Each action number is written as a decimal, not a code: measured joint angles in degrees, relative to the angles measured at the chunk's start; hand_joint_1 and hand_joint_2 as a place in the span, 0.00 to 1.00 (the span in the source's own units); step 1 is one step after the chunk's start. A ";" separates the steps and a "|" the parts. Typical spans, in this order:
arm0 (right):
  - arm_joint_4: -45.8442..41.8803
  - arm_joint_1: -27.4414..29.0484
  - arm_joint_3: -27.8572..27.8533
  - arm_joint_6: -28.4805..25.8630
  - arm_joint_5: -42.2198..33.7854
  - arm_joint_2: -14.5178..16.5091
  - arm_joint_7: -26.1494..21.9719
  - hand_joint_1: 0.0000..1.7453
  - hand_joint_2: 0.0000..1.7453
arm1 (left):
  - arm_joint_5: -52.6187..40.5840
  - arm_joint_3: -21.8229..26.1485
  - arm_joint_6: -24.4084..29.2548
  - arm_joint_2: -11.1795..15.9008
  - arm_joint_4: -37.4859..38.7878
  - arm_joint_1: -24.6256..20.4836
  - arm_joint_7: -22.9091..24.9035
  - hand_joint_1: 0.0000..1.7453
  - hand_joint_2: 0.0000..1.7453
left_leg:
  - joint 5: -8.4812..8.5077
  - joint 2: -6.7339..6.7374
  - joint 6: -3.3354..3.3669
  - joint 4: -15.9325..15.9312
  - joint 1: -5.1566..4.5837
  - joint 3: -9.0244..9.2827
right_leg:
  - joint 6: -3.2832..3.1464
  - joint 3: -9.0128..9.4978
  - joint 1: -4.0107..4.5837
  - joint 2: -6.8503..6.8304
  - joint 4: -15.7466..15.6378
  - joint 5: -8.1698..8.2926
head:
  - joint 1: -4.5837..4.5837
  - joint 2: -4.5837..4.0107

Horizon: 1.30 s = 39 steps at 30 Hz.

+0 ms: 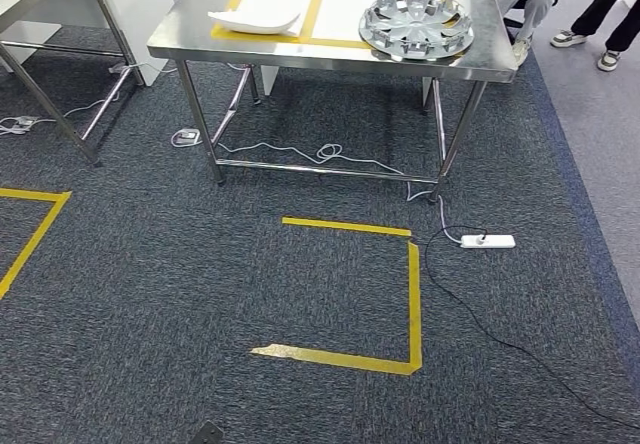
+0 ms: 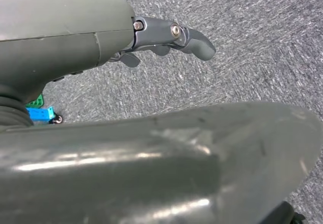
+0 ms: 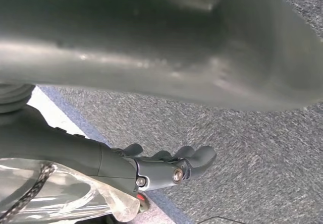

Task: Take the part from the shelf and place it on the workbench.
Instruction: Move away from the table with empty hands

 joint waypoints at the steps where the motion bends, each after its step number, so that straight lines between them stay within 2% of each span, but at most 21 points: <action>1: 0.00 0.00 -0.01 0.04 -0.12 0.01 -0.06 0.00 0.00 | 0.00 0.00 0.00 -0.01 0.00 0.00 0.00 0.00 0.00 | 0.00 0.00 0.00 0.00 0.00 0.00 | 0.00 0.00 0.00 0.00 0.00 0.00 | 0.00 0.00; 5: 0.00 0.00 -0.03 0.14 -0.55 0.04 -0.19 0.00 0.00 | 0.00 0.00 -0.01 0.02 0.00 0.01 0.00 0.00 0.00 | -0.03 -0.03 0.22 0.10 -0.10 -0.04 | 0.22 0.07 -0.11 -0.02 -0.21 0.20 | -0.03 -0.01; 7: 0.00 -0.01 -0.05 0.25 -0.62 0.08 -0.22 0.00 0.00 | 0.00 0.00 -0.03 0.04 0.00 -0.01 0.00 0.00 0.00 | 0.38 -0.01 0.96 -0.57 -0.10 0.18 | 0.77 0.27 -0.26 -0.05 -0.76 0.55 | -0.03 0.00; 9: 0.00 -0.02 -0.10 0.34 -0.61 0.07 -0.24 0.00 0.00 | -0.01 0.00 -0.05 -0.01 0.00 -0.03 0.00 0.00 0.00 | 1.31 0.25 1.76 -2.20 0.11 0.78 | 0.98 -0.34 -0.22 -0.02 0.22 -0.51 | 0.11 0.01; 12: 0.00 0.01 -0.30 0.60 -0.63 0.03 -0.21 0.00 0.00 | -0.05 0.00 -0.11 -0.13 0.00 0.02 0.00 0.00 0.00 | 1.93 0.80 2.17 -2.97 0.17 0.78 | 0.79 -4.90 -0.07 0.12 9.89 -5.86 | 0.38 0.01; 13: 0.00 0.09 -0.35 0.74 -0.64 0.03 -0.20 0.00 0.00 | -0.07 0.00 -0.14 -0.16 0.00 0.06 0.00 0.00 0.00 | 1.91 1.00 2.11 -2.85 0.15 0.63 | 0.86 -6.32 -0.08 0.10 13.01 -6.94 | 0.38 0.01; 14: 0.00 0.18 -0.39 0.88 -0.67 0.03 -0.17 0.00 0.00 | -0.09 0.00 -0.17 -0.21 0.00 0.09 0.00 0.00 0.00 | 1.84 1.23 2.00 -2.69 0.17 0.52 | 0.98 -6.89 -0.12 0.05 14.31 -6.94 | 0.37 0.01; 15: 0.00 0.25 -0.43 0.99 -0.70 -0.01 -0.15 0.00 0.00 | -0.10 0.00 -0.20 -0.23 0.00 0.10 0.00 0.00 0.00 | 1.72 1.50 1.81 -2.44 0.24 0.42 | 1.13 -6.42 -0.20 -0.07 13.46 -5.88 | 0.37 0.00; 17: 0.00 0.14 -0.49 1.07 -0.76 -0.16 -0.11 0.00 0.00 | -0.11 0.00 -0.27 -0.26 0.00 0.11 0.00 0.00 0.00 | 1.18 2.19 0.99 -1.44 0.48 0.14 | 1.50 -3.08 -0.35 -1.21 7.01 -2.70 | 0.39 -0.01; 19: -0.01 -0.16 -0.50 1.14 -0.76 -0.22 -0.15 0.00 0.00 | -0.13 0.00 -0.31 -0.23 0.00 0.09 0.00 0.00 0.00 | 0.36 2.87 -0.09 -0.11 0.43 -0.22 | 0.92 -0.56 -0.29 -2.13 2.02 -1.29 | 0.38 -0.01; 22: -0.02 -0.15 -0.49 1.20 -0.68 -0.17 -0.20 0.00 0.00 | -0.16 0.00 -0.31 -0.22 0.00 0.04 0.00 0.00 0.00 | 0.06 3.77 -1.11 0.40 0.38 -0.21 | -0.90 -0.61 0.01 -1.18 1.78 -1.34 | 0.26 0.00; 24: -0.02 -0.01 -0.50 1.21 -0.61 -0.20 -0.19 0.00 0.00 | -0.19 -0.01 -0.31 -0.21 0.00 0.00 0.00 0.00 0.00 | -1.35 3.17 -1.67 1.77 0.67 -0.60 | -1.72 -0.84 -0.01 -0.42 1.80 -1.00 | 0.22 0.00; 27: -0.02 -0.08 -0.52 1.21 -0.59 -0.26 -0.20 0.00 0.00 | -0.21 -0.01 -0.32 -0.20 0.00 0.05 0.00 0.00 0.00 | -7.23 1.15 -2.04 11.08 0.82 -4.17 | -2.57 -1.26 0.12 0.84 1.78 -0.48 | 0.19 0.00; 29: -0.02 0.01 -0.52 1.22 -0.56 -0.26 -0.20 0.00 0.00 | -0.23 -0.01 -0.36 -0.20 0.00 0.11 0.00 0.00 0.00 | -8.92 0.76 -1.81 16.18 0.77 -6.06 | -2.73 -1.54 0.37 1.96 1.80 -0.31 | 0.20 0.01; 30: -0.02 0.06 -0.52 1.23 -0.56 -0.26 -0.20 0.00 0.00 | -0.25 -0.02 -0.37 -0.20 0.00 0.11 0.00 0.00 0.00 | -8.12 0.61 -1.52 15.84 0.71 -5.74 | -2.73 -1.59 0.50 2.61 1.80 -0.23 | 0.21 0.01; 31: -0.02 0.08 -0.52 1.23 -0.56 -0.26 -0.19 0.00 0.00 | -0.26 -0.02 -0.39 -0.20 0.00 0.11 0.00 0.00 0.00 | -6.42 0.28 -1.12 13.42 0.63 -4.50 | -2.67 -1.60 0.59 3.31 1.81 -0.15 | 0.21 0.01; 33: -0.02 -0.02 -0.52 1.23 -0.54 -0.23 -0.17 0.00 0.00 | -0.26 -0.02 -0.39 -0.09 0.00 0.12 0.01 0.00 0.00 | -2.75 -2.16 0.00 5.82 0.47 -0.87 | -2.43 -1.69 0.62 4.67 1.81 0.06 | 0.27 0.01; 35: -0.02 -0.21 -0.52 1.24 -0.52 -0.19 -0.14 0.00 0.00 | -0.27 -0.02 -0.40 0.04 0.01 0.11 0.02 0.00 0.00 | -1.45 -4.38 0.74 1.12 0.27 1.11 | -1.88 -2.15 0.37 5.95 1.83 0.40 | 0.21 -0.01; 37: -0.01 -0.10 -0.52 1.25 -0.51 -0.18 -0.13 0.00 0.00 | -0.28 -0.02 -0.41 -0.01 0.02 0.03 0.03 0.00 0.00 | -1.44 -4.03 0.89 0.17 0.08 1.30 | -0.99 -2.82 0.13 7.18 1.53 0.89 | 0.06 -0.01; 38: -0.01 0.07 -0.52 1.25 -0.53 -0.19 -0.12 0.00 0.00 | -0.28 -0.02 -0.41 -0.09 0.02 -0.03 0.05 0.00 0.00 | -1.15 -3.36 0.91 -0.29 0.16 1.44 | -0.66 -3.09 0.07 7.17 1.46 0.98 | 0.06 0.00; 39: 0.00 0.20 -0.51 1.27 -0.54 -0.19 -0.12 0.00 0.00 | -0.28 -0.02 -0.40 -0.15 0.02 -0.05 0.06 0.00 0.00 | -0.78 -2.67 1.06 -0.92 0.27 1.60 | -0.41 -3.57 0.18 6.22 1.92 0.54 | 0.19 0.00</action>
